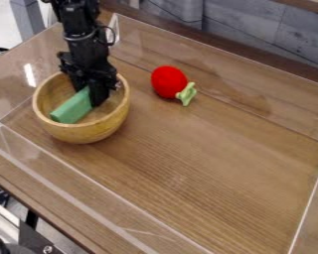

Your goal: Remove the green stick from the brown bowl and put it on the table

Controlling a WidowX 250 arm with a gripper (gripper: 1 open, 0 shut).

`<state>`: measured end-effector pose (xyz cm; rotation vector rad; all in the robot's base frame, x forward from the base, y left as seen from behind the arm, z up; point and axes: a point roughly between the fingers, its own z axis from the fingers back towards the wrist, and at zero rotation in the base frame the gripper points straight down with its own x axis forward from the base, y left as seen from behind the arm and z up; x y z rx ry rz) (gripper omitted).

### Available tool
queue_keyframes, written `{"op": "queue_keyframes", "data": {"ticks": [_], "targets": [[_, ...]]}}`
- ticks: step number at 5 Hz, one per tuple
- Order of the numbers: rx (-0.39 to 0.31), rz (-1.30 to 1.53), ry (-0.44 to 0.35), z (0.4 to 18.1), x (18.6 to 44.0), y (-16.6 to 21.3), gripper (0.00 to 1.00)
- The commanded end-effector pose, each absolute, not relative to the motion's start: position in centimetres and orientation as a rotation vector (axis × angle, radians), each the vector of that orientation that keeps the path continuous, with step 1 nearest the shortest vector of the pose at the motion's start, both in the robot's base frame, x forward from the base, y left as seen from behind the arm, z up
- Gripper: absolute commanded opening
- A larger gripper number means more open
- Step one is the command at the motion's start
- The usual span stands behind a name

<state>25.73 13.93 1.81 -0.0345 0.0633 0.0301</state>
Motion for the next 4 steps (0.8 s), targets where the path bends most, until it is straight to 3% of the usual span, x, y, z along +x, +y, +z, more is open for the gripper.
{"op": "queue_keyframes", "data": {"ticks": [1, 4], "targets": [[-0.061, 0.034, 0.168, 0.2, 23.1, 13.7, 0.0], [-0.054, 0.02, 0.207, 0.4, 23.6, 14.7, 0.0]]}}
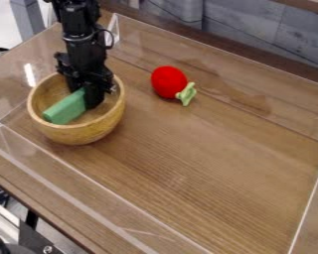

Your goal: Remove the green stick from the brown bowl and put it on the table

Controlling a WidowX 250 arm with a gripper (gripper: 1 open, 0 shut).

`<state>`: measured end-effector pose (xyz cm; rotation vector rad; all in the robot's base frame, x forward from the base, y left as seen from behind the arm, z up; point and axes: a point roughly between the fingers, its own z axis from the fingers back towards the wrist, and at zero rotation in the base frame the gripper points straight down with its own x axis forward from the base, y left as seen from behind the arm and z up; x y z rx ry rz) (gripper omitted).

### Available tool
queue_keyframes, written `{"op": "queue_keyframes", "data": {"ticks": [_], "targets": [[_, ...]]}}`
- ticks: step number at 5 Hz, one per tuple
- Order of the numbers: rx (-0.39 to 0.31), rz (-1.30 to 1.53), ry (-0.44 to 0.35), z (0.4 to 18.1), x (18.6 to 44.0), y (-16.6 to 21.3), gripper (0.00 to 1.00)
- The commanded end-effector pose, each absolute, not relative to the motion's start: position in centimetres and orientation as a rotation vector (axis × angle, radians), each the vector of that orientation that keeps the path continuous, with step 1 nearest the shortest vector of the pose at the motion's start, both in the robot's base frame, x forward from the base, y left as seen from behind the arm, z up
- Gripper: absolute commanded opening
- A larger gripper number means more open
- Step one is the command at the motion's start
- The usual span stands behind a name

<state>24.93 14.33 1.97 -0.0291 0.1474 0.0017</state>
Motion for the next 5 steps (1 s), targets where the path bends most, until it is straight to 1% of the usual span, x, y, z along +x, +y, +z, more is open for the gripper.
{"op": "queue_keyframes", "data": {"ticks": [1, 2, 3, 5], "targets": [[-0.057, 0.023, 0.212, 0.4, 22.7, 14.5, 0.0], [-0.061, 0.025, 0.217, 0.3, 21.8, 14.2, 0.0], [-0.075, 0.041, 0.194, 2.5, 21.4, 13.6, 0.0], [-0.11, 0.208, 0.165, 2.9, 21.2, 11.8, 0.0]]}}
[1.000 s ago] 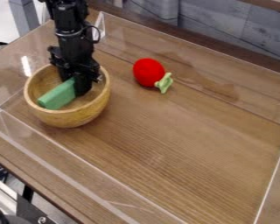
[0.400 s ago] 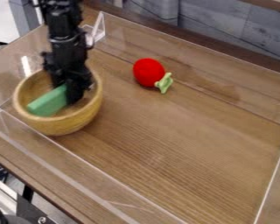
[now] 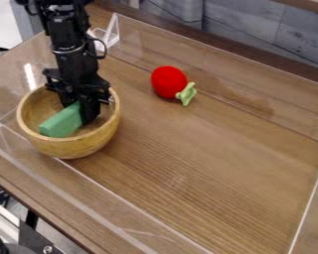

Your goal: Remove the green stick from the brown bowl and put it on the table

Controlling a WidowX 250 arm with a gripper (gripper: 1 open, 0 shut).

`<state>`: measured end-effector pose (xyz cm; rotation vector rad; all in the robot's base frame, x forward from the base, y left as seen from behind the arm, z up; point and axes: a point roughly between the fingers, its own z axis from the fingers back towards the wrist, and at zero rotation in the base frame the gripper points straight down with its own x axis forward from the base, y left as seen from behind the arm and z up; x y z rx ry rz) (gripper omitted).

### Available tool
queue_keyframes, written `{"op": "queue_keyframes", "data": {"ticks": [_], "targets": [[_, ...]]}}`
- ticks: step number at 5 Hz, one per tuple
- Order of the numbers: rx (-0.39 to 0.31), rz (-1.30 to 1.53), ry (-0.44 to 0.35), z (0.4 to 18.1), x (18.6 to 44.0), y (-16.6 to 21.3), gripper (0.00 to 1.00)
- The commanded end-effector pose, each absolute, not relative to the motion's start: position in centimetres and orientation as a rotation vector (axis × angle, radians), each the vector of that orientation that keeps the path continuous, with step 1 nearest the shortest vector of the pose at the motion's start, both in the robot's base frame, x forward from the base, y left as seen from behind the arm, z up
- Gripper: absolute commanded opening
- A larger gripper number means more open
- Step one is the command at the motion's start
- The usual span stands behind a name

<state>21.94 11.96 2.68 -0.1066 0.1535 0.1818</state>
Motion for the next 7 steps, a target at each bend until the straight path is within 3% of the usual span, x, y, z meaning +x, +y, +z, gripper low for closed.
{"op": "queue_keyframes", "data": {"ticks": [1, 4, 7], "targets": [[-0.119, 0.217, 0.157, 3.4, 21.2, 11.1, 0.0], [-0.135, 0.15, 0.137, 4.8, 23.4, 9.4, 0.0], [-0.131, 0.052, 0.129, 3.9, 23.4, 1.3, 0.0]]}}
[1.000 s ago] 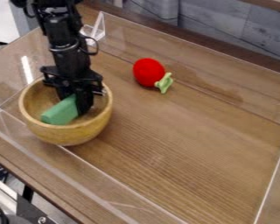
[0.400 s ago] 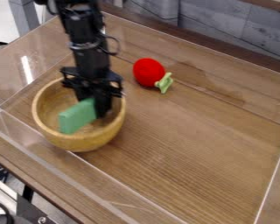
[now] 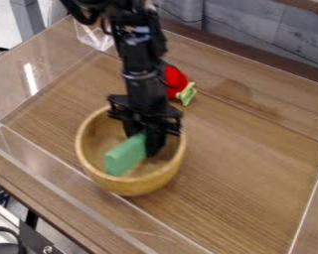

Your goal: Remove the green stick from the brown bowl and put it on the table

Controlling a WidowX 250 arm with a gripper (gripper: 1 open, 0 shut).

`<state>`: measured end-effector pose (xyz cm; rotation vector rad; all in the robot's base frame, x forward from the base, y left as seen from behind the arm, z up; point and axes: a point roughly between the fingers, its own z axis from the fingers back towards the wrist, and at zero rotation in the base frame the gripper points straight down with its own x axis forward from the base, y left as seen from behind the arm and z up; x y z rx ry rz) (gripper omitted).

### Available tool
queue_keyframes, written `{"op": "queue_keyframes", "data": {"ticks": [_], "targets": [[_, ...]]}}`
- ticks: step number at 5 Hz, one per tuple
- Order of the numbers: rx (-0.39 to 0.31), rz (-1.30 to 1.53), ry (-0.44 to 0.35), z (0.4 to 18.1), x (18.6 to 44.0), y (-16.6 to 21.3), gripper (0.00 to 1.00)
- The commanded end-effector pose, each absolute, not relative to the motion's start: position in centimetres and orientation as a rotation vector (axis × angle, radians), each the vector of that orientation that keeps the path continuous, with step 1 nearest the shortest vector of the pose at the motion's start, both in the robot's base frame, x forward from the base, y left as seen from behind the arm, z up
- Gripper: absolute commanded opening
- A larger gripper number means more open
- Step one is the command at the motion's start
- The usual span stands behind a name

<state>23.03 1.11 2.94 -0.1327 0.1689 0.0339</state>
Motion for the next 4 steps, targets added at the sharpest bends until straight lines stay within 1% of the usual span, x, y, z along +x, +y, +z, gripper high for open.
{"op": "queue_keyframes", "data": {"ticks": [1, 2, 3, 4], "targets": [[-0.124, 0.012, 0.128, 4.25, 23.57, 1.61, 0.0], [-0.121, -0.019, 0.132, 4.53, 23.41, 2.44, 0.0], [-0.119, -0.008, 0.132, 5.09, 23.04, 2.48, 0.0], [-0.114, 0.004, 0.136, 5.2, 22.85, 2.17, 0.0]]}}
